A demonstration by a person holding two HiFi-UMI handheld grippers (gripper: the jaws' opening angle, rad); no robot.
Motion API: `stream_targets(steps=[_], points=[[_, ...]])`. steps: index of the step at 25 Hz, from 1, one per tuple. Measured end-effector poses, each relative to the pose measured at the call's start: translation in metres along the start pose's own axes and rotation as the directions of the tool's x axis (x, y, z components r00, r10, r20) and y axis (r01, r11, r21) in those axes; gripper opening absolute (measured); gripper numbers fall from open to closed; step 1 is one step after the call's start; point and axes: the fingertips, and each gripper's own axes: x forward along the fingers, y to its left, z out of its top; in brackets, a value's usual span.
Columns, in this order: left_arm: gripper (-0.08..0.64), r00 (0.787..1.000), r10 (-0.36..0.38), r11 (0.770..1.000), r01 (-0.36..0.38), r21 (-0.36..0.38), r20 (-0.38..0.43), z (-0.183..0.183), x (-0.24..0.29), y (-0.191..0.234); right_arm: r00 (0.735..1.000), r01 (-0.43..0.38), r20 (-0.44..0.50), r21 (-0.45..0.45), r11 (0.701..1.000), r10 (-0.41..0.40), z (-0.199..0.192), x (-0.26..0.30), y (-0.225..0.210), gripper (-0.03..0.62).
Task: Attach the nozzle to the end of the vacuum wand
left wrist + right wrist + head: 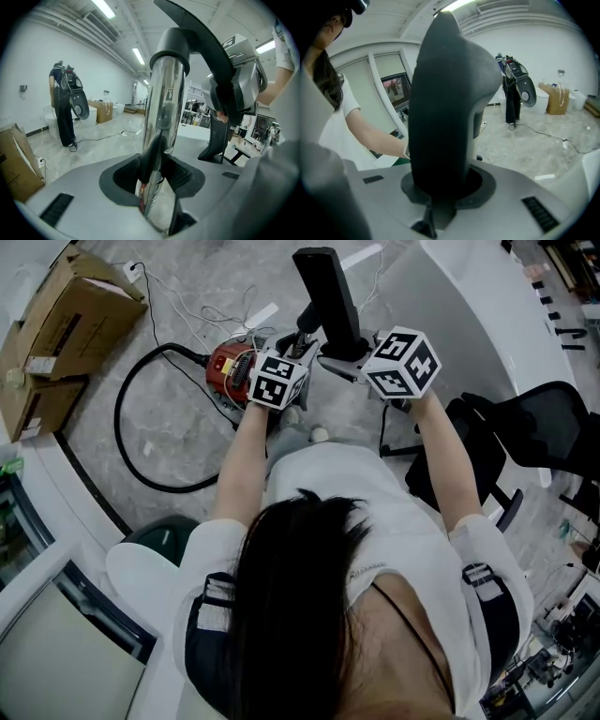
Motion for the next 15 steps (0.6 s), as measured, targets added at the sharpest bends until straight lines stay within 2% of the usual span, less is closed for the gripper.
stream_targets(steps=[6, 15], points=[[0.150, 1.000, -0.001, 1.000, 0.001, 0.004, -0.005, -0.0005, -0.0004, 0.0015, 0.996, 0.055, -0.060, -0.072, 0.996, -0.059, -0.0027, 0.0028, -0.0050, 0.075], [0.150, 1.000, 0.002, 1.000, -0.002, 0.013, -0.013, -0.0009, 0.0003, 0.0021, 0.992, 0.063, -0.105, -0.103, 0.993, -0.074, -0.0042, 0.0046, -0.0050, 0.075]])
